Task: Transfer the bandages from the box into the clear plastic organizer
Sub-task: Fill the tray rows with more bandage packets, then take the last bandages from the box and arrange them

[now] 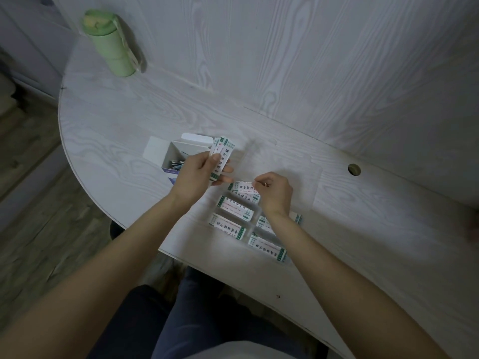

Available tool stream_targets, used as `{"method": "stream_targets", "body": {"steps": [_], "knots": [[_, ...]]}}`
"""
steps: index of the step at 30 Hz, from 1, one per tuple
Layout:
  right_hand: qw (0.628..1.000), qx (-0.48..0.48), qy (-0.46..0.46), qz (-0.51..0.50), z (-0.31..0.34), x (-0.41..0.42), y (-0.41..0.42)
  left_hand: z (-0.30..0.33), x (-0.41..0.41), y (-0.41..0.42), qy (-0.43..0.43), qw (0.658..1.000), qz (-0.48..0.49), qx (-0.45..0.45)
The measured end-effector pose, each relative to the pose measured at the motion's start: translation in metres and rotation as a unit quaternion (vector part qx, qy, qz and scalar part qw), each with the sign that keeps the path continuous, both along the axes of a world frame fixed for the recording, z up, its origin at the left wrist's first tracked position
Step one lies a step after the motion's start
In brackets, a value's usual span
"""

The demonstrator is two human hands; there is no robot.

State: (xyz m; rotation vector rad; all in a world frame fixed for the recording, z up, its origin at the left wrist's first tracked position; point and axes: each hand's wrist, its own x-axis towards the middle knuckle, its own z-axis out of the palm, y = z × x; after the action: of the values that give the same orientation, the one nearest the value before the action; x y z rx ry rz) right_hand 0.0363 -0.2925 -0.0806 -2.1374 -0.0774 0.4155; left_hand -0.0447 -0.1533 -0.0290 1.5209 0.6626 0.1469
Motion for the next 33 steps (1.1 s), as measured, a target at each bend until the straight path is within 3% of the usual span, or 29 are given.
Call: {"method": "stream_targets", "body": {"steps": [4, 11, 13, 15, 17, 18, 22, 33], "knots": [[0.995, -0.058, -0.048, 0.071, -0.007, -0.004, 0.003, -0.002, -0.003, 0.002, 0.002, 1.000, 0.000, -0.007], [0.945, -0.237, -0.139, 0.175, -0.009, -0.003, 0.003, -0.001, -0.003, 0.000, 0.012, 0.999, -0.008, 0.029], [0.958, -0.188, -0.128, 0.173, -0.001, -0.001, 0.003, 0.000, -0.003, -0.001, 0.010, 0.999, -0.008, 0.030], [0.990, -0.008, -0.046, 0.134, 0.019, 0.004, 0.005, 0.001, -0.002, 0.001, 0.012, 1.000, 0.005, 0.010], [0.979, 0.159, 0.064, 0.112, 0.043, 0.011, 0.006, 0.002, -0.001, 0.001, 0.021, 1.000, 0.015, 0.006], [0.970, 0.187, 0.092, 0.124, 0.051, 0.013, 0.006, 0.003, 0.000, 0.001, 0.026, 1.000, 0.010, 0.008], [0.962, 0.193, 0.072, 0.180, 0.061, 0.018, 0.011, 0.014, 0.001, -0.004, 0.008, 1.000, -0.022, -0.021], [0.959, 0.217, 0.062, 0.169, 0.068, 0.017, 0.003, 0.025, 0.004, -0.003, 0.034, 0.999, 0.005, 0.023]]}}
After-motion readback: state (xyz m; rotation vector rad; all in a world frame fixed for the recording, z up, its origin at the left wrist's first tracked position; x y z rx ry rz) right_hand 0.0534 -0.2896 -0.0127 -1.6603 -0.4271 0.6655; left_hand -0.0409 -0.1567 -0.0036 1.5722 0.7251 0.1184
